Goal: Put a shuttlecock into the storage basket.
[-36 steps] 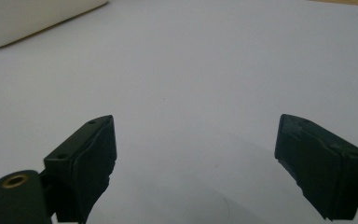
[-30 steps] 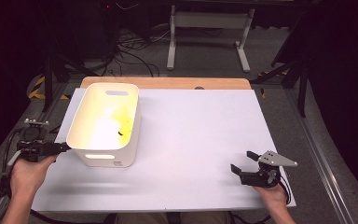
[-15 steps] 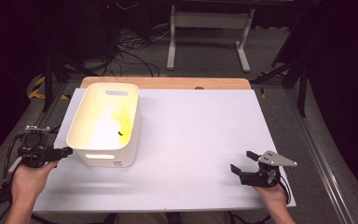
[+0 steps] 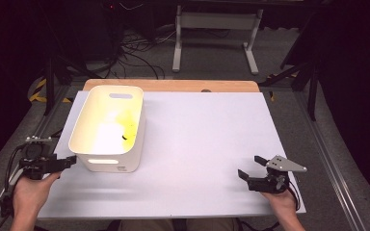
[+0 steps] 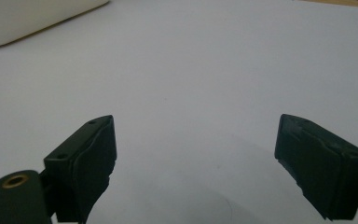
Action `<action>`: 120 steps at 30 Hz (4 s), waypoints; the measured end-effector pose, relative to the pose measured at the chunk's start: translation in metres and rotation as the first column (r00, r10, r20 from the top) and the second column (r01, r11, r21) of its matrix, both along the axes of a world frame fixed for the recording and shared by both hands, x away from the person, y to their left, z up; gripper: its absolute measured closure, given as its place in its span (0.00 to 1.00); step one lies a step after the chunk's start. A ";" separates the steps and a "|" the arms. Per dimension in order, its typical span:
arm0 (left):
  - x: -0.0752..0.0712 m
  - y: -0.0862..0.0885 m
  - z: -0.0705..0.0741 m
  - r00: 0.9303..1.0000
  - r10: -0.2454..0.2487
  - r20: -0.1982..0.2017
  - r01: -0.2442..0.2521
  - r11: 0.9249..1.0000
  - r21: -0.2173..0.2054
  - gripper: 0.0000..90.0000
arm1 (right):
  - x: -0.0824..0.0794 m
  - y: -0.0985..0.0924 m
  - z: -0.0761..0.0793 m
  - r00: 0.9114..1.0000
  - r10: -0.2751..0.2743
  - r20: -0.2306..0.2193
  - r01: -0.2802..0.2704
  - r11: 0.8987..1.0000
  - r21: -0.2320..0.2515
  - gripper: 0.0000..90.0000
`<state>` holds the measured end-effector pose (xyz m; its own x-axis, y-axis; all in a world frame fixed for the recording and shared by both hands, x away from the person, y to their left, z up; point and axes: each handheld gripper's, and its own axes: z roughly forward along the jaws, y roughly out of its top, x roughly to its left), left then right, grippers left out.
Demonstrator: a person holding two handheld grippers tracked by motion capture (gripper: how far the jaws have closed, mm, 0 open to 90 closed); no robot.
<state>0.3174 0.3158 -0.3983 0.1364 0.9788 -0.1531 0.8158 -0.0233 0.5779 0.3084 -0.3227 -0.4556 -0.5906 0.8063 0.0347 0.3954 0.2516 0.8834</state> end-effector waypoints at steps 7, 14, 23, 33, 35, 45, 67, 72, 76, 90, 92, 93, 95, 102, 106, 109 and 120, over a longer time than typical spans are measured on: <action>-0.004 -0.001 -0.005 1.000 -0.002 0.002 0.002 1.000 -0.009 0.33 | 0.000 0.000 0.000 1.000 -0.001 0.000 0.001 1.000 0.001 0.15; -0.011 -0.004 -0.007 1.000 -0.013 0.020 0.013 1.000 -0.018 0.33 | 0.000 0.000 0.000 1.000 -0.003 0.001 0.003 1.000 -0.001 0.15; -0.017 -0.011 -0.010 0.999 -0.033 0.023 0.033 0.999 -0.017 0.32 | -0.001 0.000 0.000 1.000 -0.003 0.003 0.003 1.000 0.001 0.15; -0.022 -0.011 -0.012 0.999 -0.036 0.033 0.037 0.999 -0.023 0.32 | -0.001 0.001 0.001 1.000 -0.004 0.003 0.004 1.000 0.001 0.15; -0.024 -0.011 -0.013 0.999 -0.036 0.036 0.037 0.999 -0.031 0.32 | -0.001 0.001 0.001 1.000 -0.004 0.003 0.004 1.000 0.001 0.15; -0.032 -0.017 -0.014 0.997 -0.047 0.066 0.050 0.998 -0.040 0.32 | -0.001 0.001 0.001 1.000 -0.001 0.005 0.001 1.000 -0.002 0.15; -0.039 -0.030 -0.022 0.992 -0.064 0.113 0.074 0.994 -0.085 0.31 | -0.003 0.004 0.003 1.000 0.005 0.010 -0.005 1.000 0.000 0.15; -0.040 -0.033 -0.025 0.989 -0.068 0.132 0.081 0.992 -0.093 0.30 | -0.004 0.007 0.004 1.000 0.022 0.014 -0.022 1.000 -0.010 0.15; -0.042 -0.035 -0.027 0.987 -0.072 0.143 0.086 0.992 -0.096 0.30 | -0.004 0.011 0.005 0.999 0.041 0.008 -0.041 0.999 -0.027 0.15; -0.052 -0.039 -0.035 0.977 -0.066 0.203 0.095 0.986 -0.136 0.28 | -0.012 0.012 0.007 0.998 0.063 0.007 -0.063 0.998 -0.008 0.15; -0.053 -0.039 -0.037 0.975 -0.063 0.211 0.094 0.986 -0.140 0.28 | -0.013 0.012 0.007 0.998 0.066 0.007 -0.065 0.998 -0.007 0.14; -0.053 -0.039 -0.037 0.974 -0.065 0.215 0.097 0.985 -0.142 0.28 | -0.014 0.012 0.007 0.998 0.067 0.005 -0.067 0.998 -0.006 0.14; -0.054 -0.040 -0.038 0.973 -0.062 0.223 0.096 0.984 -0.148 0.28 | -0.016 0.013 0.007 0.998 0.069 0.006 -0.069 0.998 -0.004 0.14; -0.057 -0.042 -0.044 0.967 -0.064 0.246 0.104 0.983 -0.152 0.27 | -0.020 0.013 0.008 0.997 0.076 0.010 -0.076 0.997 0.007 0.13; -0.058 -0.043 -0.047 0.962 -0.070 0.263 0.114 0.981 -0.158 0.26 | -0.022 0.012 0.008 0.997 0.076 0.009 -0.077 0.997 0.022 0.13; -0.058 -0.045 -0.050 0.960 -0.077 0.268 0.123 0.979 -0.160 0.26 | -0.024 0.010 0.008 0.997 0.073 0.010 -0.073 0.997 0.031 0.13; -0.061 -0.047 -0.056 0.953 -0.082 0.292 0.138 0.975 -0.176 0.25 | -0.028 0.008 0.006 0.997 0.079 0.009 -0.079 0.996 0.046 0.12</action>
<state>0.2561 0.2692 -0.4544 0.3064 0.9108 -0.2767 0.6180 0.0308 0.7856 0.2804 -0.3143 -0.4494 -0.6525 0.7549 0.0664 0.3698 0.2407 0.8974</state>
